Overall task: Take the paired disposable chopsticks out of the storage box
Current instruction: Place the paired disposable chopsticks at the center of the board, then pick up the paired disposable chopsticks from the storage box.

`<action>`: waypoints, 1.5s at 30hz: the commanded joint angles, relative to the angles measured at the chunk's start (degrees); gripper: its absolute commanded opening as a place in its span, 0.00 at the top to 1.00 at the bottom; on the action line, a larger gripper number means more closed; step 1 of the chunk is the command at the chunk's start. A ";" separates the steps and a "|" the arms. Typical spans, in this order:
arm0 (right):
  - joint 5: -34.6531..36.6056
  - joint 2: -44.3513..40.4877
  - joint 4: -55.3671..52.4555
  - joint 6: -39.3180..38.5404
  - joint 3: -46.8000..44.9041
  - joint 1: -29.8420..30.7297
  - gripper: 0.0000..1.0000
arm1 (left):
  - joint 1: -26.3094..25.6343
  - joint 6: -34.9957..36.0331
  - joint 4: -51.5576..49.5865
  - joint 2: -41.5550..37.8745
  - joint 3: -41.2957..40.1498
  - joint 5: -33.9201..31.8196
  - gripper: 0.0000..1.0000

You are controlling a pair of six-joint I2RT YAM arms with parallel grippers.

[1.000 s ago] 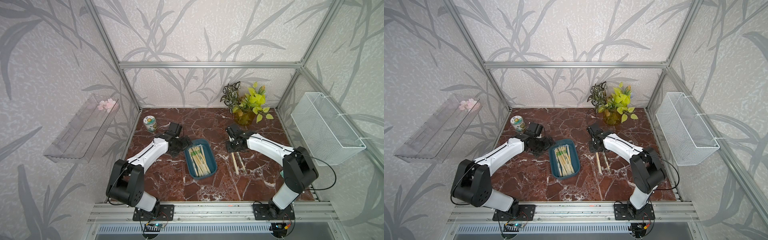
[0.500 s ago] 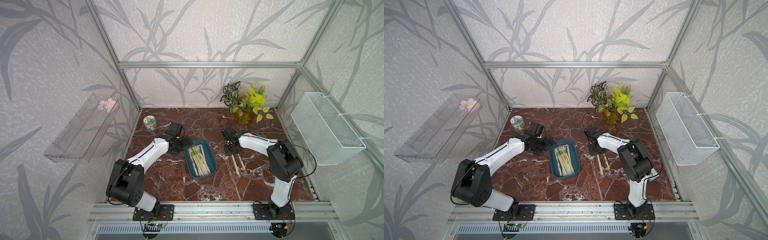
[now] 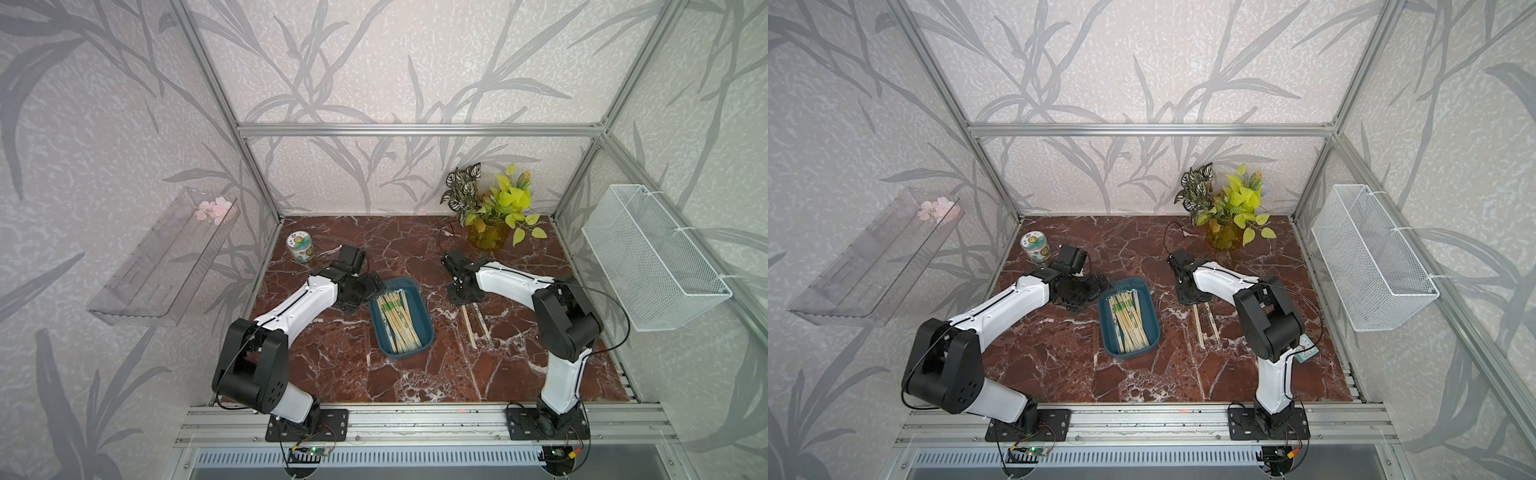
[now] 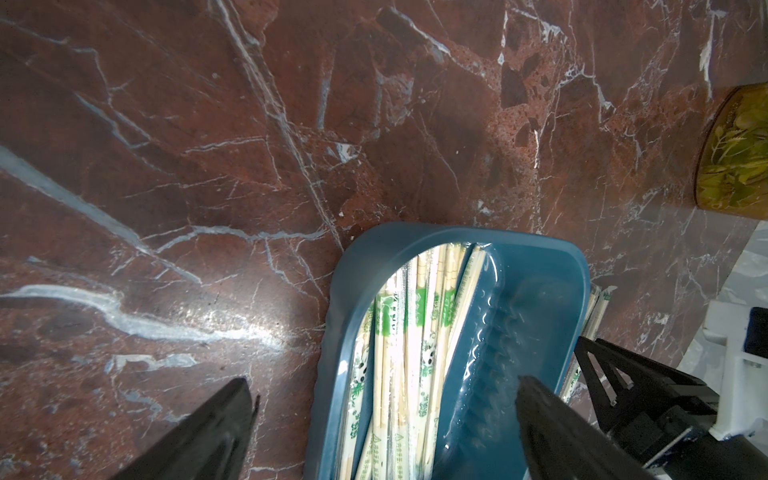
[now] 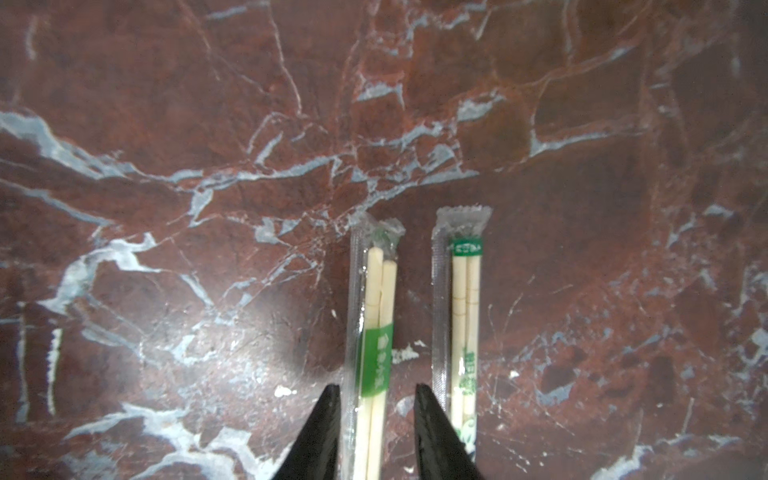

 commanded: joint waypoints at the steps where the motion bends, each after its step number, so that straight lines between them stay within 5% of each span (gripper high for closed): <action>1: -1.85 -3.88 -2.37 1.81 1.94 -0.20 0.67 | -0.13 0.74 -0.76 0.88 1.64 -0.22 0.01; 9: -9.75 -9.54 -2.49 4.01 5.32 3.18 0.66 | 0.05 0.94 -0.89 1.77 1.82 -0.70 0.01; 22: -14.04 -5.40 -4.39 3.53 13.76 16.73 0.66 | 3.74 1.43 -2.18 1.69 1.21 -0.67 0.01; 45: -6.68 12.31 -9.27 0.27 22.95 21.00 0.70 | 6.13 2.08 -1.63 -0.34 -1.75 1.06 0.01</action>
